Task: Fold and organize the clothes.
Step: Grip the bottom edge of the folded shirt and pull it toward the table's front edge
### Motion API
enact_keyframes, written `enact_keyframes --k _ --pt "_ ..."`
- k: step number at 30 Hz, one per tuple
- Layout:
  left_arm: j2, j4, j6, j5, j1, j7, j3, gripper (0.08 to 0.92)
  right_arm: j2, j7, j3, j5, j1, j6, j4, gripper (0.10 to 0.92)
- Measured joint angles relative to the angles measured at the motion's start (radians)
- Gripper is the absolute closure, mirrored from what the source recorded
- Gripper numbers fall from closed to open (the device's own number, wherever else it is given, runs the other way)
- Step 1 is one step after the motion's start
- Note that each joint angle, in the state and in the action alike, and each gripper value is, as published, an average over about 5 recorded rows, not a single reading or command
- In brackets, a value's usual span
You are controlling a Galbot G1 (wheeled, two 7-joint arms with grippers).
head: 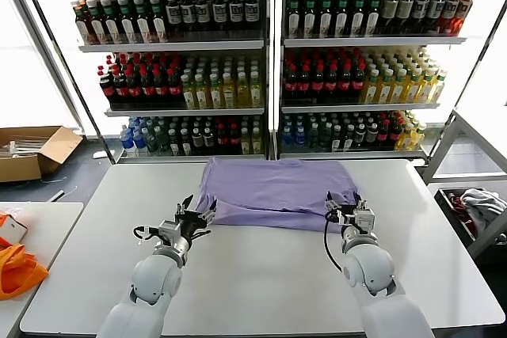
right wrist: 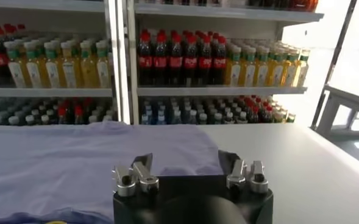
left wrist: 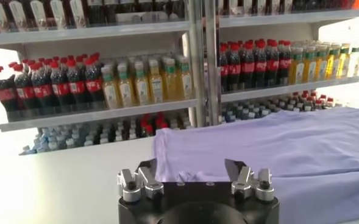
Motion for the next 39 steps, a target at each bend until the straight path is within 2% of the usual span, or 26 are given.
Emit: enact_keyframes --k 3,6,17,35,39 --pt "-0.007 -0.017 0.009 0.007 0.02 -0.002 -0.004 0.185 -0.013 0.006 0.026 0.015 -0.039 -0.005 0.026 0.204" --pt "-0.012 -0.025 0.019 0.013 0.034 -0.005 -0.006 0.178 -0.021 0.015 0.05 0.03 -0.07 -0.008 0.041 0.203" --pt "-0.013 -0.019 0.041 0.014 0.043 -0.008 -0.018 0.177 -0.031 0.041 0.082 0.068 -0.109 -0.033 0.053 0.203" --pt "0.008 0.051 0.08 -0.01 -0.007 -0.022 -0.01 0.178 -0.032 0.053 0.035 0.077 -0.097 -0.049 0.0 0.203" --pt "0.014 0.064 0.082 -0.019 -0.011 -0.021 -0.005 0.198 -0.032 0.049 0.024 0.074 -0.097 -0.049 -0.009 0.226"
